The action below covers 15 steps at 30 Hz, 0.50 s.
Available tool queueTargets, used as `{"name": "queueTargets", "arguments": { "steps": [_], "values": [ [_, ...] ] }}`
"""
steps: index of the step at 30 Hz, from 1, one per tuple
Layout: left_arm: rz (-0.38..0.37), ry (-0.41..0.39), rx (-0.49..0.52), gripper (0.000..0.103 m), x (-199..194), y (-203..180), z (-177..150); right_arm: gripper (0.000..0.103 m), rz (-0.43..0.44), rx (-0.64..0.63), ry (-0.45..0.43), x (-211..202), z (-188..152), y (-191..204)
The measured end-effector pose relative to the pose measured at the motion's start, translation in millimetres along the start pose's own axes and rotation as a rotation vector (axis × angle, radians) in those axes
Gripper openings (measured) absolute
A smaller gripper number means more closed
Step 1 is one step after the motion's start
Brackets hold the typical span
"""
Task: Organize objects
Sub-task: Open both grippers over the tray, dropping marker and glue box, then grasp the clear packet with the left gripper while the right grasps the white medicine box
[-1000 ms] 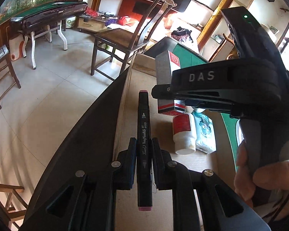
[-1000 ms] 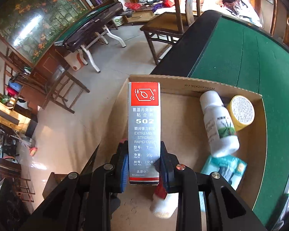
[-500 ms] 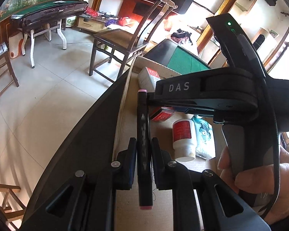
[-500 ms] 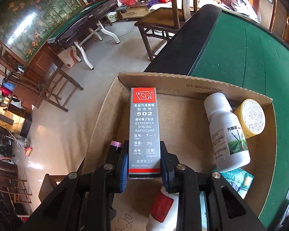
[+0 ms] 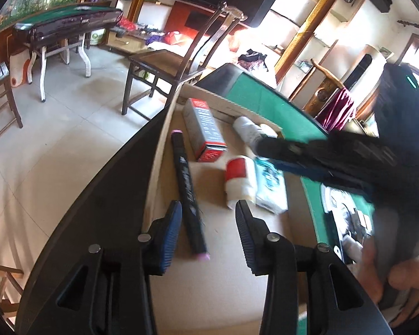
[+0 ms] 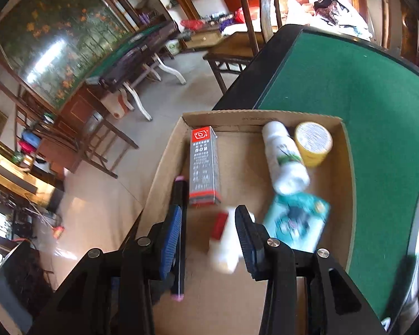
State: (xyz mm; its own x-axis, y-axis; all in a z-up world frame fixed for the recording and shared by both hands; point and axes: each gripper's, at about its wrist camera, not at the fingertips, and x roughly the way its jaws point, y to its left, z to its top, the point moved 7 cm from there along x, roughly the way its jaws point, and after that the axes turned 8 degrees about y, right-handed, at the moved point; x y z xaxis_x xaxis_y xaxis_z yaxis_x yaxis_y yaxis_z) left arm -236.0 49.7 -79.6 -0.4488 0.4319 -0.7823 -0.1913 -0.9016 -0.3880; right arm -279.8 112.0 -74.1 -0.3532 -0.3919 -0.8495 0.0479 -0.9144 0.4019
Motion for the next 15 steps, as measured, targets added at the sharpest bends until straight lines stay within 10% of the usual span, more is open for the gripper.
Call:
{"name": "queueTargets", "arguments": {
  "steps": [15],
  "values": [
    [-0.086, 0.032, 0.240, 0.048, -9.6, -152.8, -85.4, 0.064, -0.051, 0.076, -0.289, -168.7, -169.8, -145.4]
  ]
}}
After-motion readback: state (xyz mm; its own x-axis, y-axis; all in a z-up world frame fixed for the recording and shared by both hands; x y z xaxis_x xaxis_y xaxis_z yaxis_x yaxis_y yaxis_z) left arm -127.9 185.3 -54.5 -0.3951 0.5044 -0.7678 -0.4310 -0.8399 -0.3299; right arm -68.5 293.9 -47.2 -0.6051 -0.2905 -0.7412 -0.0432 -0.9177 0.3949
